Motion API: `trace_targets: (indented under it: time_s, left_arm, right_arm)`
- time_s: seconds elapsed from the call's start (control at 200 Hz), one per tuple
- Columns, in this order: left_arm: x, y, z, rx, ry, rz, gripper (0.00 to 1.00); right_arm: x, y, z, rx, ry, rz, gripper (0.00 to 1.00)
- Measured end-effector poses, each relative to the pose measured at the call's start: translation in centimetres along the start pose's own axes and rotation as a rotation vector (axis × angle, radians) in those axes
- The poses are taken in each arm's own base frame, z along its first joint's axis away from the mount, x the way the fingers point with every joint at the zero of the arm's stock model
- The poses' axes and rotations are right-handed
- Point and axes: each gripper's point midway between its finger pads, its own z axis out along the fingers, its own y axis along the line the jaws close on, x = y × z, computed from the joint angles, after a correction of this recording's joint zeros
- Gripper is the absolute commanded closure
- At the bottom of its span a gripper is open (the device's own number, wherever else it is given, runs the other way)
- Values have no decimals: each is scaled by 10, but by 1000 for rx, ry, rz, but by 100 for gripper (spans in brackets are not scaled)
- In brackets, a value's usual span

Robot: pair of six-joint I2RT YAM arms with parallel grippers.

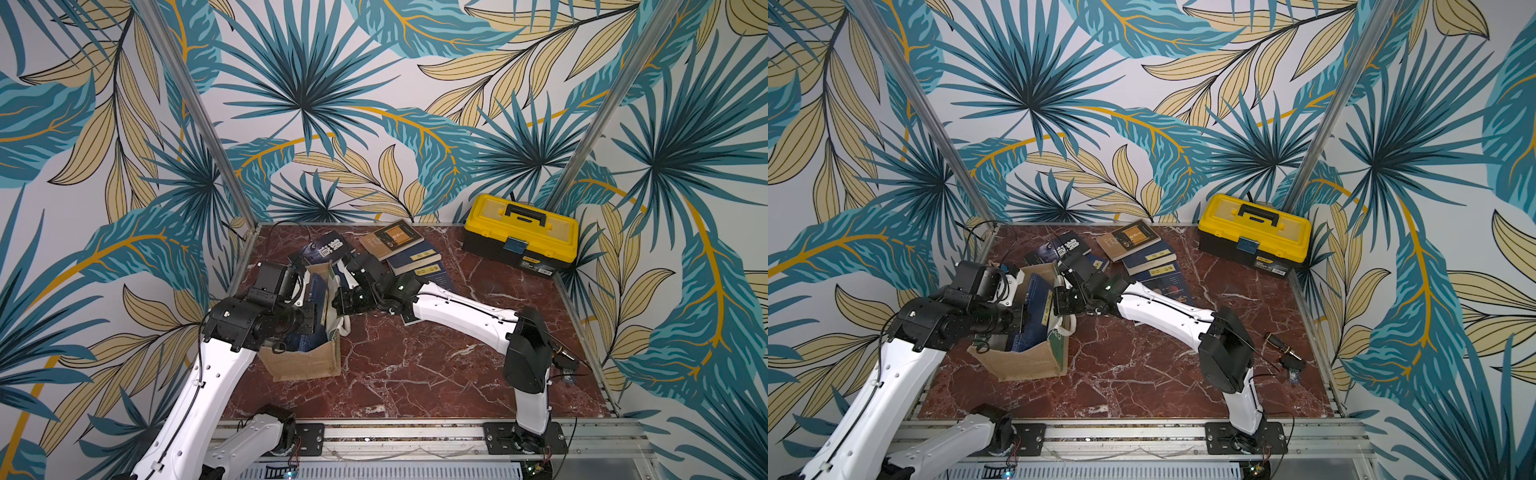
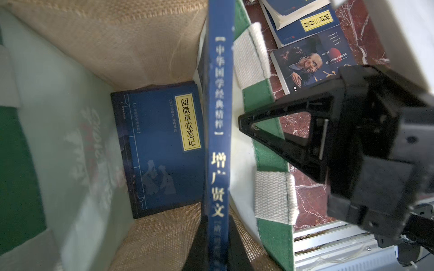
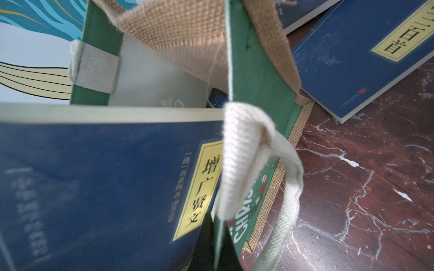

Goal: Put the books into the canvas bag
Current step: Place the book in the canvas bag.

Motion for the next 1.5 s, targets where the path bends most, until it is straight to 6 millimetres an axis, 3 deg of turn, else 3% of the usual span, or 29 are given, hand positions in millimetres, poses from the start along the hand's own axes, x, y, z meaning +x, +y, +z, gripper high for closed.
trace_targets:
  time_s: [0.23,0.441,0.721,1.142,1.232,1.402,1.497]
  left_arm:
    - [-2,2,17,20,76,-48,100]
    - [-18,8,23,127,53,-153,100]
    - [-11,22,67,216,177,-222,100]
    - [-16,51,97,149,222,-218,100]
    - [-15,57,100,125,227,-220,91]
    - [-17,66,97,65,206,-221,58]
    - [-20,73,88,16,165,-211,51]
  right_arm:
    - [-1,3,0,-18,2,-1,100]
    - [-2,5,-1,-27,0,-1,100]
    - [-3,5,-1,-27,-1,-1,100]
    - [-4,5,-1,-25,-4,-1,100]
    - [-4,5,-1,-24,-4,-1,100]
    - [-4,5,-1,-24,-4,-2,100]
    - [-3,5,-1,-24,-4,-2,100]
